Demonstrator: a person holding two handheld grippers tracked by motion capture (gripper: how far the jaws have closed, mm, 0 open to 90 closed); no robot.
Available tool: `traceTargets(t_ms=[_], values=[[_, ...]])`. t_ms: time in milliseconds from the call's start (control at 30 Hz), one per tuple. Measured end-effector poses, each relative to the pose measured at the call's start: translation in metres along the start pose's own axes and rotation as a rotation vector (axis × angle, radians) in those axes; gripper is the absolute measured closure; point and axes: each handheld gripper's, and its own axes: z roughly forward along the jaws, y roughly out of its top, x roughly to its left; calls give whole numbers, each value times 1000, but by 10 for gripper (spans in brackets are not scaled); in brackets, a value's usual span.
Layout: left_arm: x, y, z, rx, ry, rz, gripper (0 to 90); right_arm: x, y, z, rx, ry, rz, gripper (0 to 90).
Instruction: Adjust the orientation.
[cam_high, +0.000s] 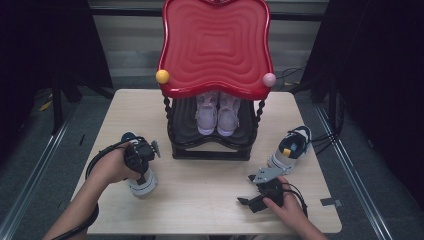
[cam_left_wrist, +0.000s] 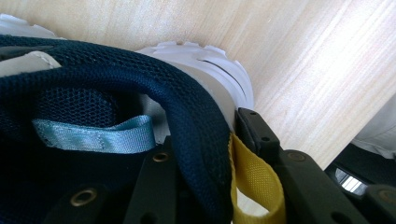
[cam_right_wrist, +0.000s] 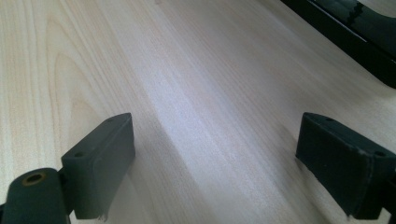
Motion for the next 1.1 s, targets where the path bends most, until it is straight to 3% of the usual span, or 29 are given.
traceTargets(t_ms=[400, 433, 600, 733, 800, 1100], values=[[-3, 0, -13, 18, 7, 22, 698, 0, 0, 0, -2, -3, -5, 109], [-4, -1, -13, 6, 3, 4, 698, 0, 0, 0, -2, -1, -3, 109], [-3, -2, -21, 26, 8, 27, 698, 0, 0, 0, 0, -3, -1, 108], [-6, -1, -27, 18, -14, 28, 698, 0, 0, 0, 0, -1, -1, 108], [-6, 0, -32, 18, -10, 47, 698, 0, 0, 0, 0, -1, 0, 108], [-11, 5, -61, 5, 22, 65, 698, 0, 0, 0, 1, -1, 0, 108]])
